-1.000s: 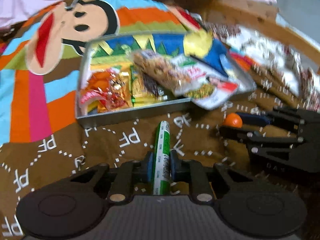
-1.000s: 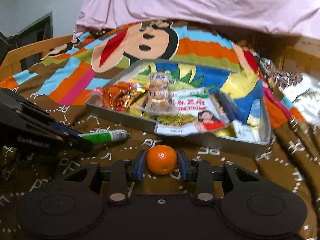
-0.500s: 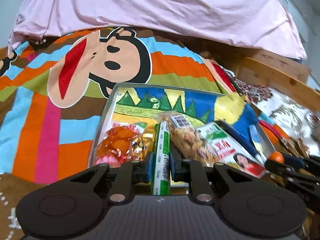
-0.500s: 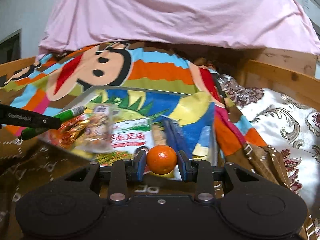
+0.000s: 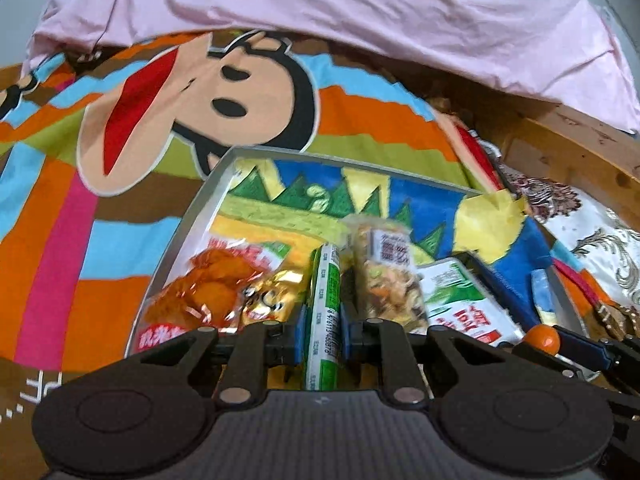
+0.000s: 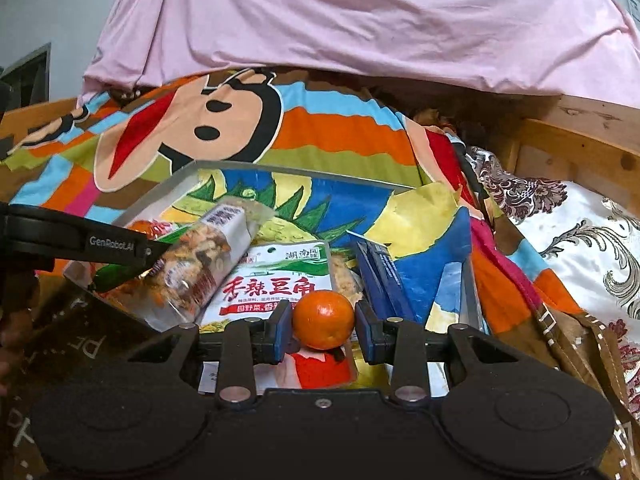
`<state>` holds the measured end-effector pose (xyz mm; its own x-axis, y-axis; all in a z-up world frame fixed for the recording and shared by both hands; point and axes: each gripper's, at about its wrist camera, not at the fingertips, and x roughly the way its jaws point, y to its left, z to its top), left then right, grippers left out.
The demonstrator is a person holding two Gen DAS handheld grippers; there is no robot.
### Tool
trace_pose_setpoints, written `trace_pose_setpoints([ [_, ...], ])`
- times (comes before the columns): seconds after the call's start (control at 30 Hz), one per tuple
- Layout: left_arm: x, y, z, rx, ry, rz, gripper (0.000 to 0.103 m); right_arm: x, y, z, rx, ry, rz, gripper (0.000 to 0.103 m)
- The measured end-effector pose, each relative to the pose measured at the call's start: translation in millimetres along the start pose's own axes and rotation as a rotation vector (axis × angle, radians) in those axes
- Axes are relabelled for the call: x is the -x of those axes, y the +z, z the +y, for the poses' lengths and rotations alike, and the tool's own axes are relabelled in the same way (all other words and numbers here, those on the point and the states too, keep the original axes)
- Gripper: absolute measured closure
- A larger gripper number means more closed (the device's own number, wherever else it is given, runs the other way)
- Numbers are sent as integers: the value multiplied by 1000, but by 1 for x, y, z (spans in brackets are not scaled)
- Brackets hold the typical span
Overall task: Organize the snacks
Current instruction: 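Carry the green stick with the left tool while the right tool carries the orange into the tray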
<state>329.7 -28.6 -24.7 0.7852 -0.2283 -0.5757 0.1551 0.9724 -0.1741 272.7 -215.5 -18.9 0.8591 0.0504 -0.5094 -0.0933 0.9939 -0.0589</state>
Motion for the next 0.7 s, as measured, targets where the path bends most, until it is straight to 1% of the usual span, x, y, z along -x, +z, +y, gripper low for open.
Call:
trace_pose_setpoints([
  [0.13,-4,-4,6,7,5,19,84,-3,-2,-1,-7,-2,18,62],
  [0.2,-1,-5,7,6,0,8,83,-4,-3,-2,-11,-6,23,58],
  [0.27,1,-4,5,0,-8,3,80,-3,-4,-1,-12,-16,23,55],
  [0.3,2,-4,4,-5,-10,-1,77,-3,-4,-2,-14,-16,23,54],
  [0.37,4,-4,3,-10,-15,-14,71,-3,-3,-1,-14,-20,22,49],
  [0.43,7,-4,2,-11,-18,-23,59,-1,-2,-1,-13,-20,16,45],
  [0.47,8,-4,2,-12,-16,-26,58,0,-2,-1,-12,-19,12,42],
  [0.57,10,-3,2,-12,-13,-23,56,3,0,-1,-13,-16,5,39],
  [0.63,12,-3,2,-9,-8,-21,49,6,1,0,-16,-14,0,36],
  [0.7,16,-4,3,-2,-3,-28,44,10,3,-1,-22,-13,-9,32],
])
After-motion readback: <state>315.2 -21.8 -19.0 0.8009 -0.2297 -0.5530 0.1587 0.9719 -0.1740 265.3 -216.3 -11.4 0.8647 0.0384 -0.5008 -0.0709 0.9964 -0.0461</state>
